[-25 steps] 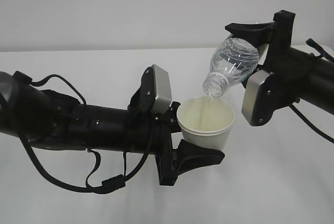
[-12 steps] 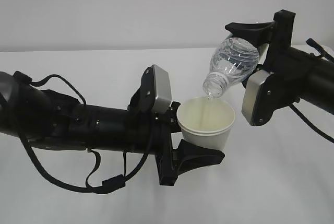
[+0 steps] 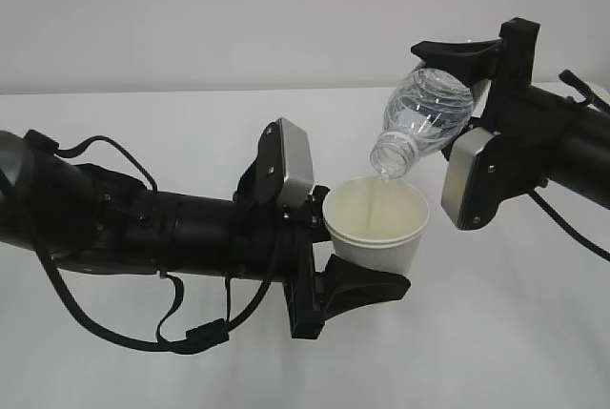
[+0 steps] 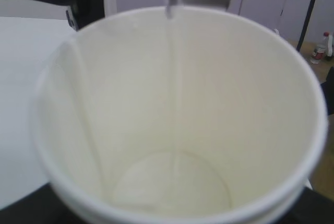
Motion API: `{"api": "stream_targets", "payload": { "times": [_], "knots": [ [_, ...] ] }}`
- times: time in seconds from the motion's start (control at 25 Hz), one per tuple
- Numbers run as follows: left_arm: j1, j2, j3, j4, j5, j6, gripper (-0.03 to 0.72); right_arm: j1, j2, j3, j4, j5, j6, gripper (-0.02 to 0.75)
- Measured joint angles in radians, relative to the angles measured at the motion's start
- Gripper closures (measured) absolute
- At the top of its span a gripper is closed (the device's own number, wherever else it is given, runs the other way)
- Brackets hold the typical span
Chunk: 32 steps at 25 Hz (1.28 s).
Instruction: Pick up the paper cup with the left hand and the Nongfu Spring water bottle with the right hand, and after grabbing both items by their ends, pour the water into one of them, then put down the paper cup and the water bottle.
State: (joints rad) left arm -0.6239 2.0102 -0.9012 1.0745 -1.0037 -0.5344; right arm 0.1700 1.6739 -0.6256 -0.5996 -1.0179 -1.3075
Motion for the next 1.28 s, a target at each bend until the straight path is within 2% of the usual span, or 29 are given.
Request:
{"api": "stream_targets", "payload": {
  "times": [1.28],
  "knots": [
    [0.000,0.000,0.000,0.000,0.000,0.000,0.204,0.000,0.000,0.000,0.000,0.000,-0.021,0.255]
  ]
}}
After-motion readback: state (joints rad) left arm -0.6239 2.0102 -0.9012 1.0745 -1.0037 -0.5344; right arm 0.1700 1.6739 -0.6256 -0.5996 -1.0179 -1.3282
